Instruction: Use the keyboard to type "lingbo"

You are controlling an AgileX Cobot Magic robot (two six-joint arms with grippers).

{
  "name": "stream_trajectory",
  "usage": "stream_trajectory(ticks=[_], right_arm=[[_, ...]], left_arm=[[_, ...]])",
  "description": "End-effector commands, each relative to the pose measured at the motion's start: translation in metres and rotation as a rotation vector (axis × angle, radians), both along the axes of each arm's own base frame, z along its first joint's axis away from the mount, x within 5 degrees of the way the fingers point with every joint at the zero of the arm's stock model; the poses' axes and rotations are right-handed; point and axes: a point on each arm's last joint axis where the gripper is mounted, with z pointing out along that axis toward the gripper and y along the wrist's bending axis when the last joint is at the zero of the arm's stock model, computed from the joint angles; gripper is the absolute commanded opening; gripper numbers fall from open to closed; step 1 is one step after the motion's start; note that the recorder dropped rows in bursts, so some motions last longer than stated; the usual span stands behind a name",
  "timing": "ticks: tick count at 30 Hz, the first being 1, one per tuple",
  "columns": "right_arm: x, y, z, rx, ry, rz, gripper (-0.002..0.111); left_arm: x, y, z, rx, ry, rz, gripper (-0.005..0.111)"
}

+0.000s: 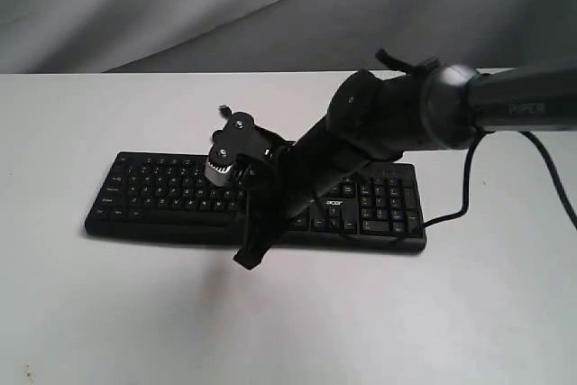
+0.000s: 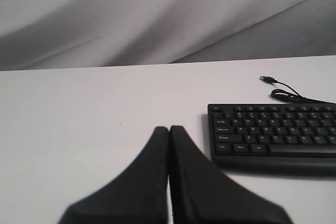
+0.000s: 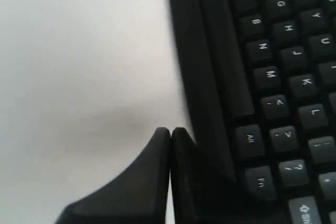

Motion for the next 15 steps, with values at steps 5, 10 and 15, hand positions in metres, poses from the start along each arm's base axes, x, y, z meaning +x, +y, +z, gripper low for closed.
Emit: stream_trajectory(ticks=[5,10,15], right_arm=[[0.034,0.021,0.017,0.043,-0.044,0.016,0.0],[0.054,0.027,0.004,-0.038,-0.048,-0.012,0.0],[0.067,0.026,-0.002,-0.037,-0.054,-0.039,0.0]], left_arm=[[0.0,0.0,-0.001,-0.005,-0.005,-0.005,0.001],[0.0,0.0,-0.001,-0.005,-0.005,-0.005,0.001],[0.0,0.0,-0.001,-0.005,-0.005,-0.005,0.001]])
